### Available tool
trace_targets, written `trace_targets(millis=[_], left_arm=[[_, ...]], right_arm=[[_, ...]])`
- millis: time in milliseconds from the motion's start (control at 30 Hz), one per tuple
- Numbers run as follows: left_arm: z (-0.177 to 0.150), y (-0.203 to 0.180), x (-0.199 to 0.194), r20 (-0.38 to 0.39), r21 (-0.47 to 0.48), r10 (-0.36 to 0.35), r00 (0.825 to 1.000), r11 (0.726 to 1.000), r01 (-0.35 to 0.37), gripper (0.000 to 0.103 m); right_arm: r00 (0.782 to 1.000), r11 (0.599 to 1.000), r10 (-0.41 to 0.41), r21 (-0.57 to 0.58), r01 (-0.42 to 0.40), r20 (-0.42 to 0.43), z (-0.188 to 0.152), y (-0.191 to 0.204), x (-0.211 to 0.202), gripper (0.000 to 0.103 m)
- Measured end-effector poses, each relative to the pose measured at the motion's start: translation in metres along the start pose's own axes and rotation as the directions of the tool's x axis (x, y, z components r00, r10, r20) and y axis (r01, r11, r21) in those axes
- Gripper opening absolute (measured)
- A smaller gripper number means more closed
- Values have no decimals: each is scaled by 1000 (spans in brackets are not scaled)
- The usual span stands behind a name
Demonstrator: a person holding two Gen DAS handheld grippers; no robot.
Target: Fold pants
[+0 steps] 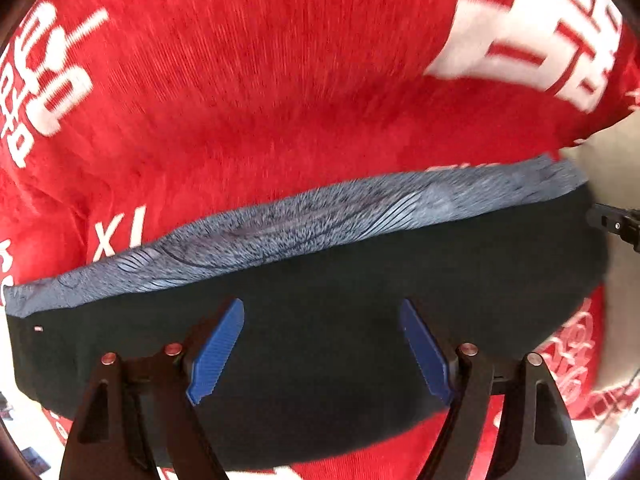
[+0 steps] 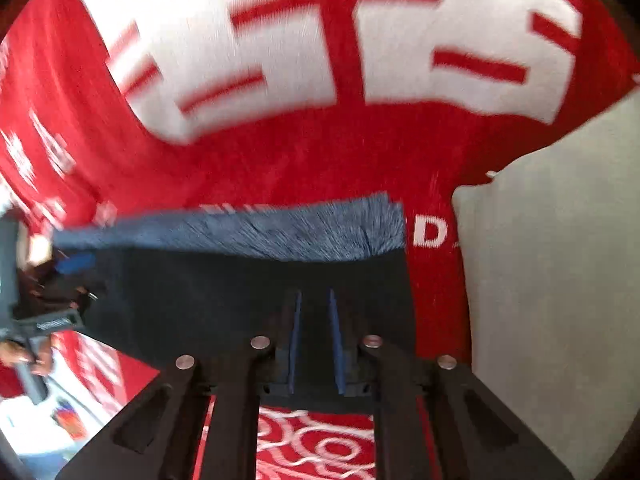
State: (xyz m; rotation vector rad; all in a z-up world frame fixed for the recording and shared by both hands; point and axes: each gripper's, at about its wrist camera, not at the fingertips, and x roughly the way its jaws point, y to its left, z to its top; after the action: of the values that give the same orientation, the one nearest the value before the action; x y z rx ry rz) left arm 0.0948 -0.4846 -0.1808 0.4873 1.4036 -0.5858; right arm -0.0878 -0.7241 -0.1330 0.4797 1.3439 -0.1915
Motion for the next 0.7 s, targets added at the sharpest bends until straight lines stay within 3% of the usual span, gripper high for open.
trace_targets(millis=[67, 100, 200, 267, 333, 400, 567, 600, 633, 667, 700], left_arm=[[1, -4, 15, 5, -17, 29, 1000, 999, -29, 81], [3, -5, 24, 3, -28, 46, 999, 999, -46, 81], [11, -6, 33, 43, -55, 66, 997, 996, -63, 88], [15, -5, 34, 43, -67, 58, 997, 996, -55, 88], [16, -5, 34, 43, -67, 50, 998, 997, -47, 88], [15, -5, 33, 49, -63, 46, 998, 997, -43, 88], [13, 3, 34, 57, -72, 46, 997, 997, -42, 88], [12, 3, 33, 58, -72, 46, 997, 997, -41, 88], [11, 2, 32, 57, -74, 46, 997, 996, -41, 88], [11, 3, 30, 54, -82, 47, 997, 996, -42, 88], [10, 4, 26, 60, -94, 56, 997, 994, -50, 88]], right_arm=[[998, 999, -49, -14, 48, -29, 4, -2, 25, 15], [997, 998, -69, -11, 69, -33, 5, -2, 37, 10], [999, 999, -35, 31, 34, 38, 19, -13, 38, 9], [992, 998, -37, 56, 30, 124, 27, -18, 18, 22], [986, 996, -24, 89, 10, 162, 32, -26, 3, 66], [992, 993, -7, 117, -8, 125, 34, -34, 4, 68], [998, 994, -39, 105, 35, 40, 40, -34, 28, 59], [999, 993, -32, 115, 30, 20, 42, -36, 35, 46], [999, 992, -34, 122, 34, 4, 43, -38, 41, 23], [998, 991, -63, 122, 61, 5, 45, -41, 42, 9], [999, 991, -31, 129, 27, 29, 47, -44, 38, 9]])
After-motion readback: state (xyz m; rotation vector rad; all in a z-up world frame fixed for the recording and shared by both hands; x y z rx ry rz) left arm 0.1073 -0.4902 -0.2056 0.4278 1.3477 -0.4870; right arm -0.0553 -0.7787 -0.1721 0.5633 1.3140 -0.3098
